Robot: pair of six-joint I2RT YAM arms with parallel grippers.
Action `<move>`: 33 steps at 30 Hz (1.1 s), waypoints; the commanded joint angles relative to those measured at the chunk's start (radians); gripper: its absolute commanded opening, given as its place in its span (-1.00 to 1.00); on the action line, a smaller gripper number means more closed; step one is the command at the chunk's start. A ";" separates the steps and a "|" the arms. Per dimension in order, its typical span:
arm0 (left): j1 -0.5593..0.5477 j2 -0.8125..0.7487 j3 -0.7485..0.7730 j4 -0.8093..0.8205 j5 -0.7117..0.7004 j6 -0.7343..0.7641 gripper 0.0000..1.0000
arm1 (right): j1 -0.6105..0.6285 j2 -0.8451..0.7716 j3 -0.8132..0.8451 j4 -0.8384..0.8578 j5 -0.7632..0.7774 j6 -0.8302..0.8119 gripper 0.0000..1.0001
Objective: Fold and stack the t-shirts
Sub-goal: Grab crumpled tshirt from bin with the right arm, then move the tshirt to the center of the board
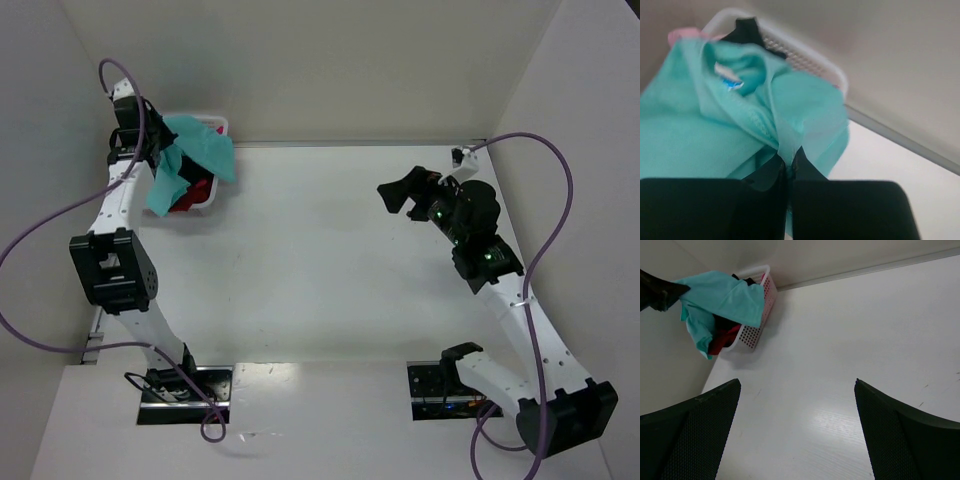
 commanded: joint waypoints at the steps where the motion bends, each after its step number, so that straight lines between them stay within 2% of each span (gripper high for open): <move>1: -0.041 -0.113 0.123 -0.040 0.081 0.054 -1.00 | 0.009 -0.031 -0.011 0.034 0.001 0.018 1.00; 5: -0.145 -0.211 0.276 -0.199 0.205 0.112 -1.00 | 0.009 -0.008 0.020 0.034 -0.030 0.006 1.00; 7: -0.244 -0.251 0.333 -0.253 0.221 0.129 -1.00 | 0.009 -0.008 0.020 0.043 -0.030 0.006 1.00; 9: -0.305 -0.325 0.333 -0.283 0.300 0.099 -1.00 | 0.009 -0.019 0.020 0.055 -0.030 0.006 1.00; 10: -0.360 -0.350 0.321 -0.283 0.301 0.060 -1.00 | 0.009 -0.028 0.020 0.055 -0.053 0.006 1.00; 12: -0.396 -0.431 0.277 -0.269 0.287 0.030 -1.00 | 0.009 -0.028 0.020 0.066 -0.076 0.006 1.00; 15: -0.396 -0.505 0.247 -0.327 0.275 0.010 -1.00 | 0.009 -0.028 0.000 0.121 -0.173 0.006 1.00; 16: -0.396 -0.523 0.247 -0.338 0.329 0.009 -1.00 | 0.019 -0.028 0.000 0.131 -0.186 -0.005 1.00; 17: -0.396 -0.567 0.229 -0.327 0.354 0.009 -0.91 | 0.019 -0.040 0.000 0.131 -0.153 -0.005 1.00; 19: -0.396 -0.583 0.136 -0.347 0.342 0.019 -0.88 | 0.035 -0.063 -0.014 0.120 -0.107 -0.005 1.00; 22: -0.396 -0.568 0.010 -0.435 0.328 0.019 -0.93 | 0.035 -0.126 -0.025 0.118 -0.055 -0.005 1.00; 26: -0.396 -0.568 -0.128 -0.398 0.431 0.005 -1.00 | 0.035 -0.180 -0.002 0.039 0.003 -0.030 1.00; 30: -0.405 -0.627 -0.187 -0.324 0.497 0.104 -1.00 | 0.035 -0.192 0.020 -0.007 0.017 -0.030 1.00; 33: -0.419 -0.637 -0.159 -0.345 0.468 0.184 -1.00 | 0.035 -0.192 0.020 0.002 0.004 -0.001 1.00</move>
